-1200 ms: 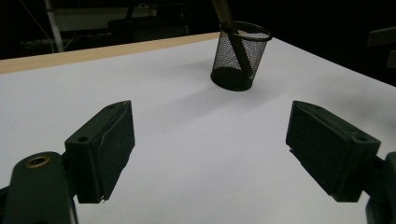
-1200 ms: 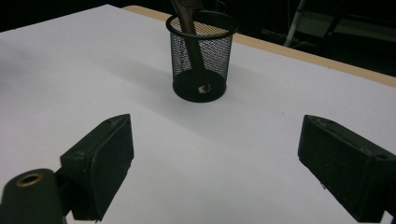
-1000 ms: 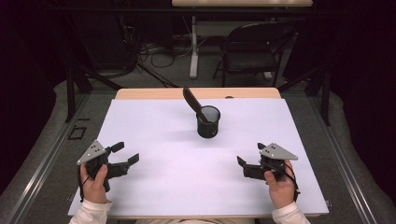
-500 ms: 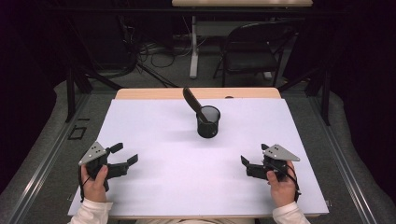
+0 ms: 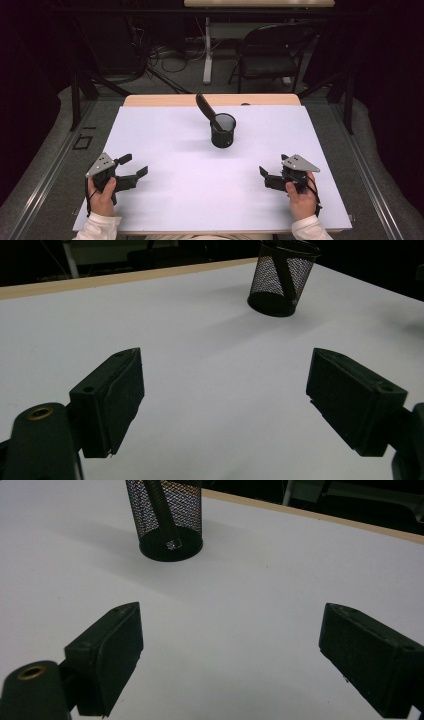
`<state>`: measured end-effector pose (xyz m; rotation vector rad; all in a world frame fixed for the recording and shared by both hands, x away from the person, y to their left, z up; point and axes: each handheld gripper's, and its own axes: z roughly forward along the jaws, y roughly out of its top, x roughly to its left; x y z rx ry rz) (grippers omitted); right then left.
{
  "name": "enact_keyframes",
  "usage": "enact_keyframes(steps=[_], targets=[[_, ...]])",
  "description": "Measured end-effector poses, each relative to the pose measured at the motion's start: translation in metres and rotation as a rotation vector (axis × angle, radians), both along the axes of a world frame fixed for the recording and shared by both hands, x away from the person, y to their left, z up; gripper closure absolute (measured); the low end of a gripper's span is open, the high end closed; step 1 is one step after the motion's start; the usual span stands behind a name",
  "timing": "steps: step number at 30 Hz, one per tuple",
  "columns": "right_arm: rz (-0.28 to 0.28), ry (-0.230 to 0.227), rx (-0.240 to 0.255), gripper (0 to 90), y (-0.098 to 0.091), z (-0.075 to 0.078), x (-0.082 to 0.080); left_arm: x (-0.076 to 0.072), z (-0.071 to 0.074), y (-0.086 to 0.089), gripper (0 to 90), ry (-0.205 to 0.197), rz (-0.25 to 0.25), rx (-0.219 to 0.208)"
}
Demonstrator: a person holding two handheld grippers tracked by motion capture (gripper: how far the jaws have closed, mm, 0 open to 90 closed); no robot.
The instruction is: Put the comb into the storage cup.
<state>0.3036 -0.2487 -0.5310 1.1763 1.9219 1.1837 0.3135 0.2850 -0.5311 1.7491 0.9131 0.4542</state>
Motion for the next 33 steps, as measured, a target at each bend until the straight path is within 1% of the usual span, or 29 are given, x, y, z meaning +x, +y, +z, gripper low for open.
enact_keyframes(steps=[10,12,25,33], targets=[[-0.001,0.01,-0.007,10.3,-0.0004,-0.0039,0.0025,0.0011,-0.0026,-0.0007,16.0,0.009,-0.003,0.01],[-0.001,0.019,-0.006,10.3,-0.0006,-0.0041,0.0025,0.0013,-0.0033,-0.0011,16.0,0.013,-0.003,0.01],[0.002,0.023,-0.009,10.3,0.0001,-0.0058,0.0033,0.0017,-0.0044,-0.002,16.0,0.015,-0.011,0.016],[0.003,0.026,-0.006,10.3,0.0004,-0.006,0.0033,0.0018,-0.0046,-0.0016,16.0,0.016,-0.006,0.017]])
